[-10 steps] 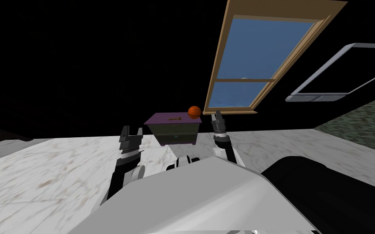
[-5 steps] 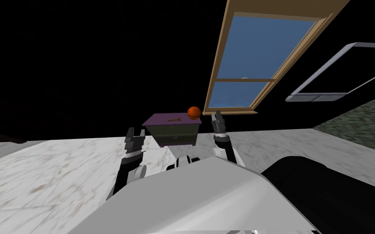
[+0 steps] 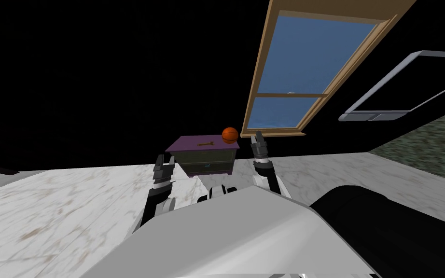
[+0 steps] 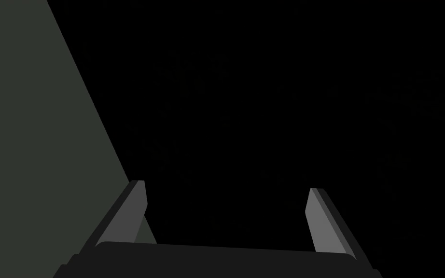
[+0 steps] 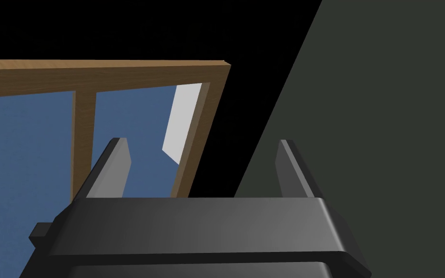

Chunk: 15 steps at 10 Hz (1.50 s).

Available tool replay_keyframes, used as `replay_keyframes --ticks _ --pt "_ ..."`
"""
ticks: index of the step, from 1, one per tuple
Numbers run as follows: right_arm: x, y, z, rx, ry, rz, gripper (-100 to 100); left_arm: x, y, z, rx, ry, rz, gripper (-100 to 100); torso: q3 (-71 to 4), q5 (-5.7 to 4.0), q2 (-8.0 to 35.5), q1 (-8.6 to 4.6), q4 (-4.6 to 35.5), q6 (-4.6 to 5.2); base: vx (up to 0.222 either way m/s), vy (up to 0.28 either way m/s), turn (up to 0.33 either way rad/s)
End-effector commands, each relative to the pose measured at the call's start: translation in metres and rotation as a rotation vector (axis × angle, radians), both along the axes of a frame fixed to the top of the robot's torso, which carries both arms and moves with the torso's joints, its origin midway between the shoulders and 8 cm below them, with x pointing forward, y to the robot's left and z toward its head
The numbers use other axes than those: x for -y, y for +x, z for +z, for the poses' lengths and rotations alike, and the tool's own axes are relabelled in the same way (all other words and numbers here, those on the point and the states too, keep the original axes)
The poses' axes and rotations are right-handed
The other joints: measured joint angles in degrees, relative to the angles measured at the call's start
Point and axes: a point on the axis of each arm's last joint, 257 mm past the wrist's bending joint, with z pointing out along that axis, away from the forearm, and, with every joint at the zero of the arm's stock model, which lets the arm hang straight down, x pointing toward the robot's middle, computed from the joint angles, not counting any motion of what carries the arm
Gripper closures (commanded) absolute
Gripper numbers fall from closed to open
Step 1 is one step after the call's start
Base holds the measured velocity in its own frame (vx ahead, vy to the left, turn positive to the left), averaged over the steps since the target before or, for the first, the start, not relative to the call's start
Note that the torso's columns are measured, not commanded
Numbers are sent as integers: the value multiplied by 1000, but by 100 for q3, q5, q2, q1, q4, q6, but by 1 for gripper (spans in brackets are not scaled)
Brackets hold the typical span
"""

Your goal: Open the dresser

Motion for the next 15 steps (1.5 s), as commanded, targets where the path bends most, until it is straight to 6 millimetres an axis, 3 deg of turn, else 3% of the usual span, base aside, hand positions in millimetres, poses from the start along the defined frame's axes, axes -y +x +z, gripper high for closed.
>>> replay_keyframes --ticks 1,9,10,15 --pt "0 0 0 0 0 0 0 -1 3 -21 -24 8 1 -100 4 1 5 3 2 1 46 -13 -14" --pt "0 0 0 0 0 0 0 -2 6 -78 -82 35 -2 -100 2 1 1 1 1 1 56 -12 -23" --pt "0 0 0 0 0 0 0 2 6 -78 -66 41 -9 -100 2 1 2 3 1 0 70 -14 -27" --pt "0 0 0 0 0 0 0 0 4 -123 -135 50 -3 -100 2 1 1 2 1 1 58 -9 -23"
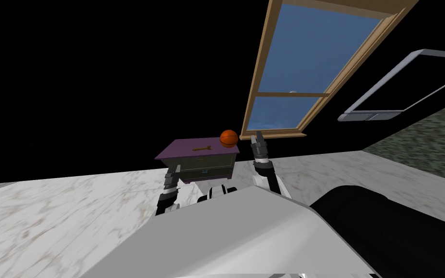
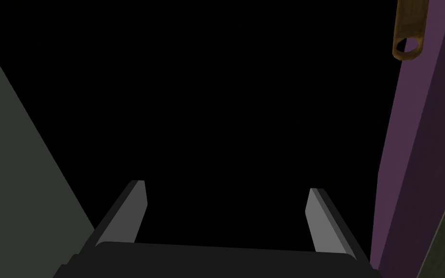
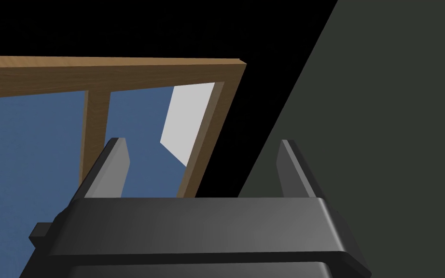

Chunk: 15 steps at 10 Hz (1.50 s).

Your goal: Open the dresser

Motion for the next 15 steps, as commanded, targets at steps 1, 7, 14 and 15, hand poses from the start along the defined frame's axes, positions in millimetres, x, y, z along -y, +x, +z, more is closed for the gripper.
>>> replay_keyframes --ticks 1,7,14,15 --pt "0 0 0 0 0 0 0 3 -3 -15 -9 8 -4 -100 0 0 1 0 0 -1 59 -21 -28" --pt "0 0 0 0 0 0 0 8 -10 -59 -67 17 -6 -100 0 0 2 2 0 -1 58 -8 -22" --pt "0 0 0 0 0 0 0 14 -24 -108 -150 19 -5 -100 -1 -1 -1 -3 0 0 55 -10 -21" --pt "0 0 0 0 0 0 0 19 -26 -111 -146 17 -11 -100 0 -1 1 0 0 -1 53 -16 -23"
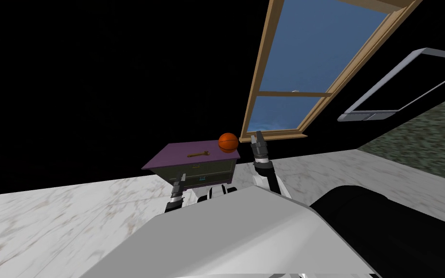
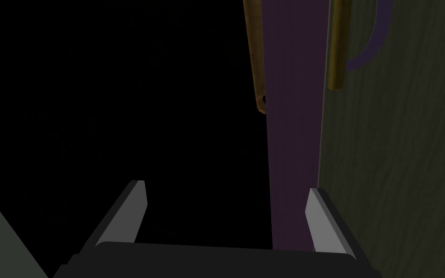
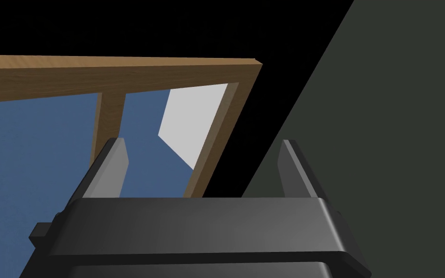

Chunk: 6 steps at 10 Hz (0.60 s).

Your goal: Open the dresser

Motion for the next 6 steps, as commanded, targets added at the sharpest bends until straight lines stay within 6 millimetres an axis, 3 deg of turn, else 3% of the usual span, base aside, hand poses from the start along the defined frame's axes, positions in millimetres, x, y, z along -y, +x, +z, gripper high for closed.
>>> replay_keyframes --ticks 1,6 --pt "0 0 0 0 0 0 0 4 -5 -15 -25 -2 -1 -100 -1 1 -4 0 0 1 44 -6 -14" --pt "0 0 0 0 0 0 0 19 -18 -42 -67 -16 -8 -100 0 0 0 0 0 0 48 -4 -19"
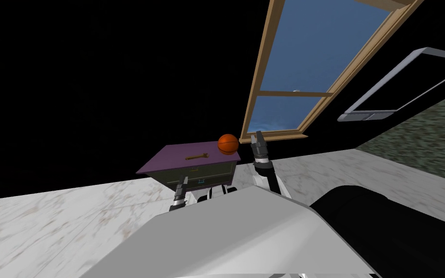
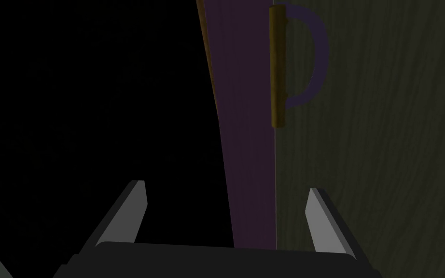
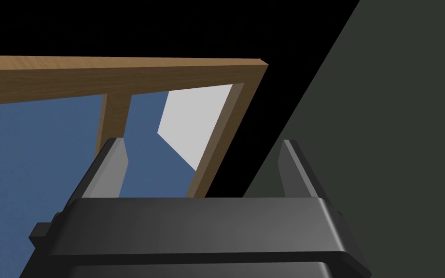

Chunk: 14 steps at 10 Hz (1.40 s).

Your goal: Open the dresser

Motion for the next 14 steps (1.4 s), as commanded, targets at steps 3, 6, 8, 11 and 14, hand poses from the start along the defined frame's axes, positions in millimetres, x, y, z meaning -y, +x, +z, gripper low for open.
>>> replay_keyframes --ticks 3,6,8,11,14 --pt "0 0 0 0 0 0 0 20 -13 -24 -42 -24 -7 -100 -1 0 -1 -1 -1 0 52 -5 -22" --pt "0 0 0 0 0 0 0 36 -20 -35 -60 -49 -11 -100 -1 0 -2 -2 0 1 50 -12 -18" --pt "0 0 0 0 0 0 0 55 -25 -41 -73 -83 -14 -100 2 1 2 4 1 0 38 -1 -15" --pt "0 0 0 0 0 0 0 72 -27 -44 -81 -115 -15 -100 1 1 0 1 0 1 22 0 -7" --pt "0 0 0 0 0 0 0 73 -4 -39 -79 -113 -20 -100 3 1 4 2 2 1 -15 3 16"
